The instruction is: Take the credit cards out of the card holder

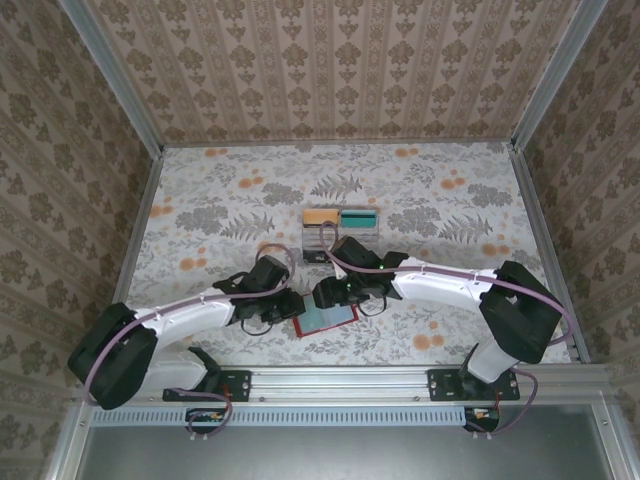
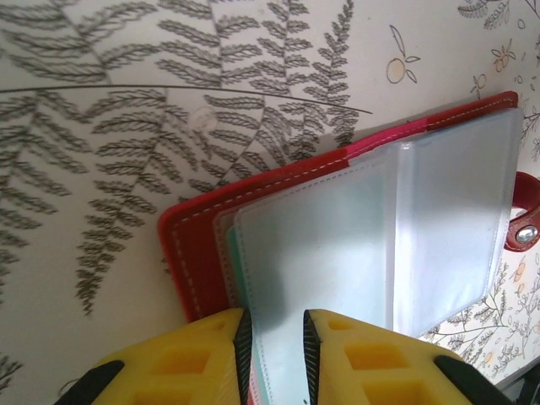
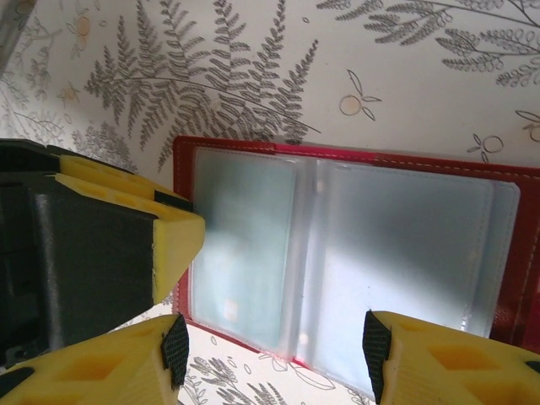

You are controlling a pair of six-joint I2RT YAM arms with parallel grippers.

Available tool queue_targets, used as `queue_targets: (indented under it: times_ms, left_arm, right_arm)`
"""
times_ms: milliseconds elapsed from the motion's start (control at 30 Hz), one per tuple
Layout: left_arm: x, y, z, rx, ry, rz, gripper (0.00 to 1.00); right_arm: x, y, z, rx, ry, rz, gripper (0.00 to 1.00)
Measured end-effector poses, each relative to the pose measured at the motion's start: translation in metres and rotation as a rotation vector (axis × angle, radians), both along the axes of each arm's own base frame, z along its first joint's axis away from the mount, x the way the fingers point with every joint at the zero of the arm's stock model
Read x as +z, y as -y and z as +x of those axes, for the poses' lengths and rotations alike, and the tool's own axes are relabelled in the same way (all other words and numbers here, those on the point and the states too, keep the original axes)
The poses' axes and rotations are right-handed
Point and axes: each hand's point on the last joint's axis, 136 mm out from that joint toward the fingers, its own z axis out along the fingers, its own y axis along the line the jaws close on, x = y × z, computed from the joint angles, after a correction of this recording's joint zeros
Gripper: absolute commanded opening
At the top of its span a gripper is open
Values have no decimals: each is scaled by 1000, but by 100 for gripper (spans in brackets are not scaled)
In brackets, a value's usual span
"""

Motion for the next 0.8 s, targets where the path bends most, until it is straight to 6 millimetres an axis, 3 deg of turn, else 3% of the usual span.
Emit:
queue_targets:
  times_ms: [433, 600, 800]
  left_arm:
    - [6, 5, 3, -7, 21, -15, 26]
    - [-2, 8, 3, -13, 3, -8, 26]
    - [0, 21, 5, -40, 4, -25, 19]
  right_arm:
    - [-8, 4, -9, 12, -4, -43, 59]
    - [-8, 5, -8, 8, 2, -51, 60]
    - [-8, 7, -7, 3, 5, -59, 60]
